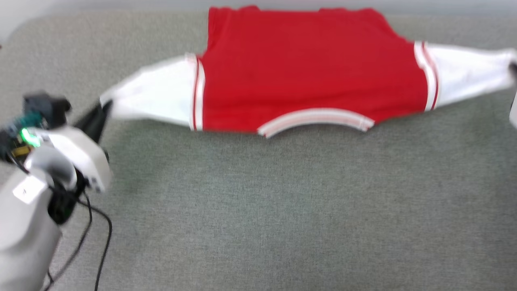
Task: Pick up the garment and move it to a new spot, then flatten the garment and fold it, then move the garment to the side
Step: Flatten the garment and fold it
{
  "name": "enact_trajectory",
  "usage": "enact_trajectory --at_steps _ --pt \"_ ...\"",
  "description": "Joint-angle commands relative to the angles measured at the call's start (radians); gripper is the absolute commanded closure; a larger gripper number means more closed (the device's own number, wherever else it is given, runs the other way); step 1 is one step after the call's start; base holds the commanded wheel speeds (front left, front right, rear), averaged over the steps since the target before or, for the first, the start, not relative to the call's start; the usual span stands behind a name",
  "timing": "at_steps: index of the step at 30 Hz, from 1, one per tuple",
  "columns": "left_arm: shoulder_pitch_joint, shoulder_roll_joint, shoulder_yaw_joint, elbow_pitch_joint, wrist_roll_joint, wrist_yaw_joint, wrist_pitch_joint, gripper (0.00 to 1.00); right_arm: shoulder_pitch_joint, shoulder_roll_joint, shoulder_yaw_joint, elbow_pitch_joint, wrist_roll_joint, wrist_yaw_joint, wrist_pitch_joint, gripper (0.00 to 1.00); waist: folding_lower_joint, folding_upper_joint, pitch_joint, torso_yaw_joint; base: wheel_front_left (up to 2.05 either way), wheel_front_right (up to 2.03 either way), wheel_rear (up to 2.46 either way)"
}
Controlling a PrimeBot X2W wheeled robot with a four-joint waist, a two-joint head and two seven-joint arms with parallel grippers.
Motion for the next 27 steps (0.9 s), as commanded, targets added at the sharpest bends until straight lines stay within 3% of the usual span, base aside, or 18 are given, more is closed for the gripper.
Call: enact_trajectory --at_steps 1,16,27 --pt "0.030 0.018 0.003 -0.003 -0.007 0.013 0.013 1.00 0.028 -0.022 -0.012 -0.005 0.009 -0.002 0.007 1.00 0.0002 0.0000 -0.040 -0.008 0.00 0.00 0.00" --pt "0.424 0.093 -0.033 -0.273 -0.116 0.126 0.224 1.00 0.413 -0.013 -0.134 -0.119 0.106 -0.003 0.115 1.00 0.0002 0.0000 -0.206 -0.039 0.00 0.00 0.00" --pt "0.691 0.157 -0.044 -0.498 -0.226 0.212 0.344 1.00 0.682 0.010 -0.219 -0.289 0.163 -0.002 0.292 1.00 0.0002 0.0000 -0.277 -0.053 0.00 0.00 0.00"
